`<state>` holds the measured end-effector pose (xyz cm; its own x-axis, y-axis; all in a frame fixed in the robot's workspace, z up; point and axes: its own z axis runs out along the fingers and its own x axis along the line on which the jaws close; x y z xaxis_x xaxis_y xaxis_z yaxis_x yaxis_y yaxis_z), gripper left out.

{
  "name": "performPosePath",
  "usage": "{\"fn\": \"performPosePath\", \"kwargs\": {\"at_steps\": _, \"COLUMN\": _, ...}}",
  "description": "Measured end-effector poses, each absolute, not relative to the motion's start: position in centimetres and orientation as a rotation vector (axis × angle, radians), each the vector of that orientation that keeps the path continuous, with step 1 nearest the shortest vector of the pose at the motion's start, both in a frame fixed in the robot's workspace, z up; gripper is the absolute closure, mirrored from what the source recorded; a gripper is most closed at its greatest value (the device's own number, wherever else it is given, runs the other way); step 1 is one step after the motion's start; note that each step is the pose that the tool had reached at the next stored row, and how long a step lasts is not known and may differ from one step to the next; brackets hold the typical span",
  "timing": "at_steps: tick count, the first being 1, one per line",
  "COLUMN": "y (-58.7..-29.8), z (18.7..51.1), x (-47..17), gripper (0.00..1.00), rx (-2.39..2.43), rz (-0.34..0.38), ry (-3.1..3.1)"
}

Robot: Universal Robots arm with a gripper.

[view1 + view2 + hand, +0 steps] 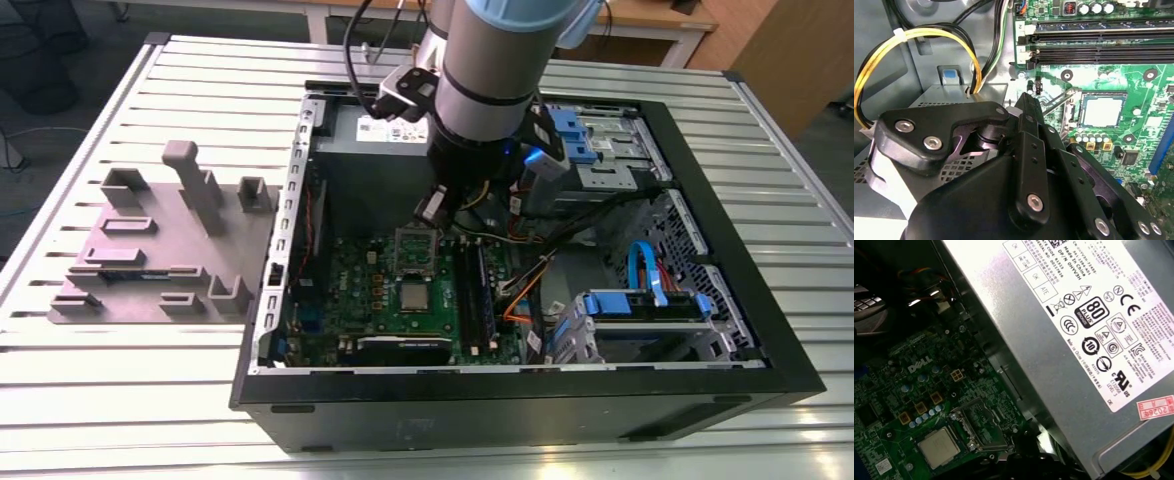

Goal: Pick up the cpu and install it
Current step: 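Close the cpu cover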

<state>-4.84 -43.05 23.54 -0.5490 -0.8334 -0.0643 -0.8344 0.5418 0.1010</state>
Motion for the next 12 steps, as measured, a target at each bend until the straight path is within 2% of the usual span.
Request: {"fn": "performPosePath", "kwargs": {"at_steps": 12, "y": -43.05, "z": 24.13, "x": -4.96, "gripper": 0.9, "rx": -1.491, "rz": 0.173, "ry": 2.756}}
